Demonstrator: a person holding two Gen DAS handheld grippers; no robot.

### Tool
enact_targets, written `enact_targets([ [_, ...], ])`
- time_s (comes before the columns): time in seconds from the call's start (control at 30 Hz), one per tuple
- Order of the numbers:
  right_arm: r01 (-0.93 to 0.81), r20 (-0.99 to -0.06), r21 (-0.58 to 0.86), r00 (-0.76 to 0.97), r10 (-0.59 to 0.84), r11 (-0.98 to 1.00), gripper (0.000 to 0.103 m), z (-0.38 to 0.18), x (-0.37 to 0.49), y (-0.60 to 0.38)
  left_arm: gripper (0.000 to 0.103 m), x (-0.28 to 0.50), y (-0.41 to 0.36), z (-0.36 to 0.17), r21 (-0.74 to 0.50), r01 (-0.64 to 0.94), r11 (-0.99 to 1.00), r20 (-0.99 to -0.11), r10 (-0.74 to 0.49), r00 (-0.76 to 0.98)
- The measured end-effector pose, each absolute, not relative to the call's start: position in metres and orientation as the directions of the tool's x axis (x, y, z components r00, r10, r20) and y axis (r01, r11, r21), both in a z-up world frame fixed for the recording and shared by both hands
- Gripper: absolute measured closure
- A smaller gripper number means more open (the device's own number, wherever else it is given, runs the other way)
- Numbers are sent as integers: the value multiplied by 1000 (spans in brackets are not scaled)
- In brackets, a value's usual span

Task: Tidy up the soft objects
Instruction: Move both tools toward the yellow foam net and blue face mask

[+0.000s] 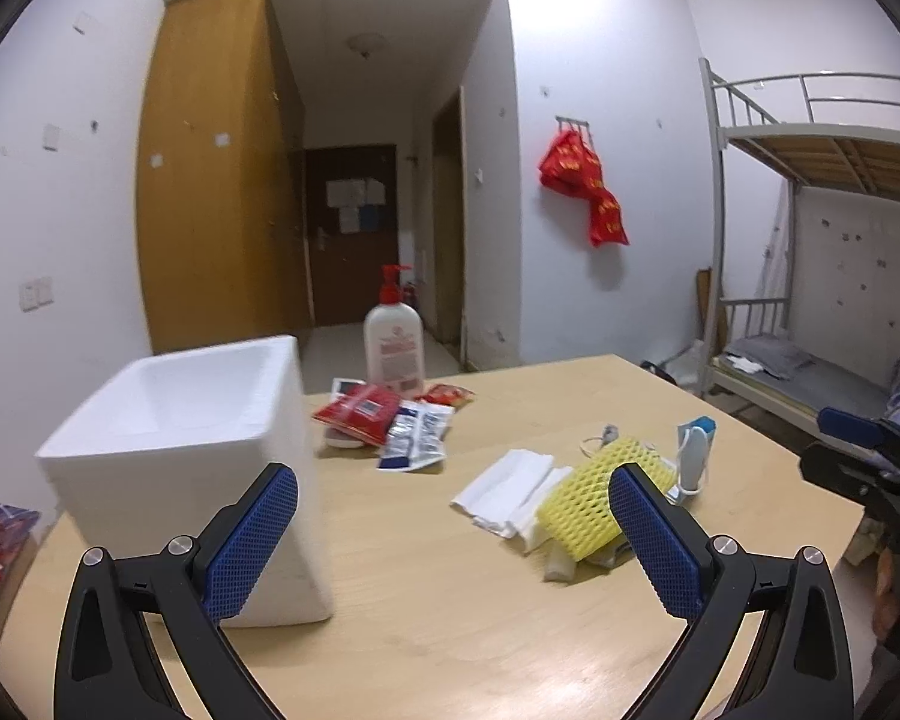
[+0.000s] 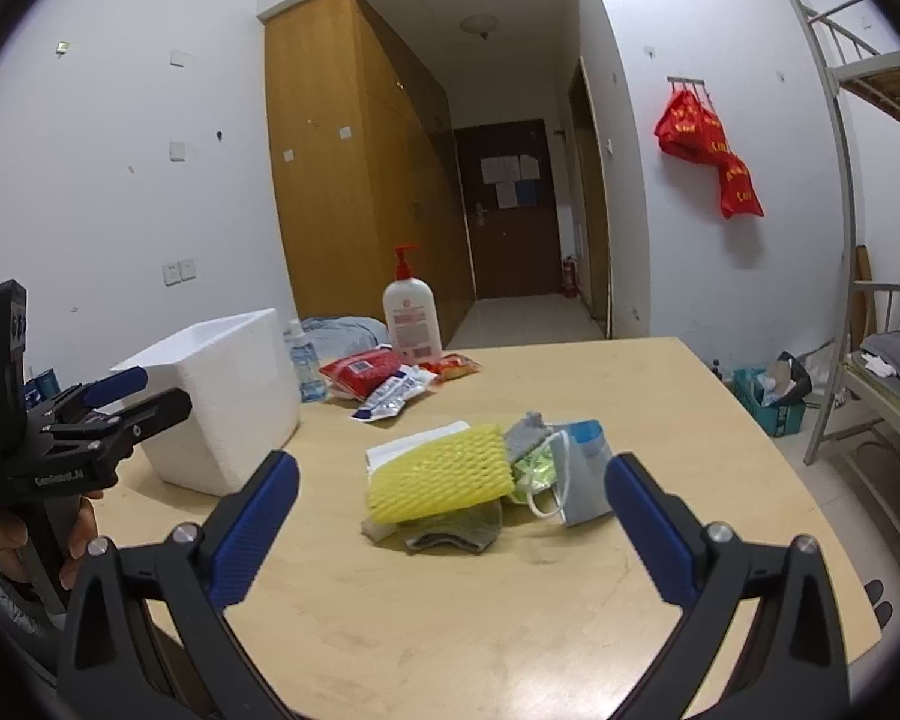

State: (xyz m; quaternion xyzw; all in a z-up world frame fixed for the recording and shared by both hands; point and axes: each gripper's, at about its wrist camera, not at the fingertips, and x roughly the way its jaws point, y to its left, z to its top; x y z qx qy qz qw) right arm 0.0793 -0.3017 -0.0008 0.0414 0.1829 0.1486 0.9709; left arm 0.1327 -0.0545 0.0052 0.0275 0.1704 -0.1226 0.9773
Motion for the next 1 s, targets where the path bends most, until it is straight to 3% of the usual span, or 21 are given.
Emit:
enact_targets([
  [1.0, -172, -542, 169, 806, 237, 970, 0, -35, 161, -337, 0, 244, -133, -53, -95, 470, 877, -636, -417, 650],
])
